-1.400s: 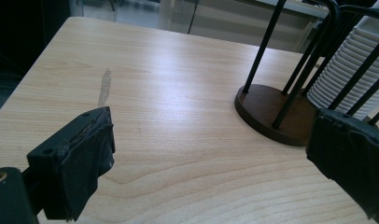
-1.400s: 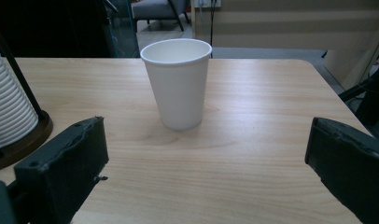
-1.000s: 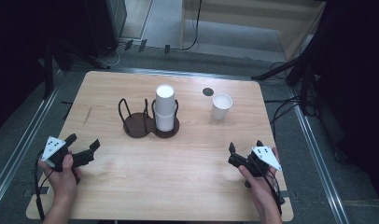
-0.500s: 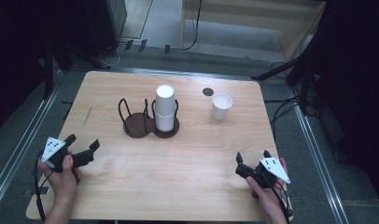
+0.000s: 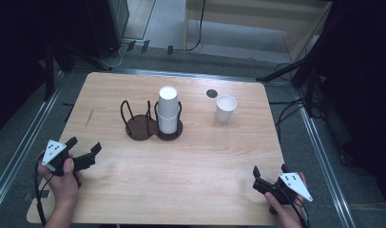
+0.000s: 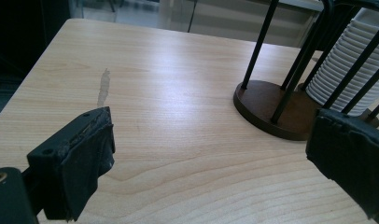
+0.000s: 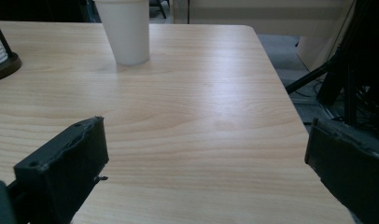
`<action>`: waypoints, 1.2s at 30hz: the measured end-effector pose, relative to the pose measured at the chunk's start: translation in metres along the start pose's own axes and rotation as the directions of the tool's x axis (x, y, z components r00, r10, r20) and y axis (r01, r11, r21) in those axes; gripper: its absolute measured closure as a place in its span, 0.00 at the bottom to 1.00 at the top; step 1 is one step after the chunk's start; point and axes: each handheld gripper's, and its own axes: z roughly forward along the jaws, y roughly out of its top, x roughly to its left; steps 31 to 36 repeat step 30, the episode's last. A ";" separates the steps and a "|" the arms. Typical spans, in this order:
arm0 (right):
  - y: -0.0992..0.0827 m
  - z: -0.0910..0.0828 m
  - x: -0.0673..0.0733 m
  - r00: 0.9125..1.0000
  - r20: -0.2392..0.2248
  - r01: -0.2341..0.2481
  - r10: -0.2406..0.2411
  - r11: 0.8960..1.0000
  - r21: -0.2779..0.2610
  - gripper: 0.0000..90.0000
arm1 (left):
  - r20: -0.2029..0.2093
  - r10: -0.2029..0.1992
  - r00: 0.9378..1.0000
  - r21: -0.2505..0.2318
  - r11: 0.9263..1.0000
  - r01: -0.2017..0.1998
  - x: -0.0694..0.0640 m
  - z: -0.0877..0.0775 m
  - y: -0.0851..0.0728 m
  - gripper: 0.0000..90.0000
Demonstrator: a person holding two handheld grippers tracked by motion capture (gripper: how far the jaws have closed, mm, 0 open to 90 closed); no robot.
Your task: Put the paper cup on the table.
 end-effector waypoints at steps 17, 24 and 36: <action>-0.006 -0.007 -0.011 1.000 0.027 0.005 -0.005 1.000 -0.011 0.00 | -0.008 -0.023 1.000 -0.017 1.000 0.023 0.002 -0.002 -0.001 0.02; -0.006 -0.006 -0.014 0.999 0.036 -0.033 0.033 0.999 -0.004 0.00 | -0.012 -0.058 0.998 -0.019 0.998 0.057 0.006 -0.001 0.000 0.02; -0.005 -0.004 -0.015 0.998 0.038 -0.056 0.055 0.998 0.014 0.00 | -0.010 -0.057 0.998 -0.007 0.998 0.057 0.006 0.000 0.001 0.02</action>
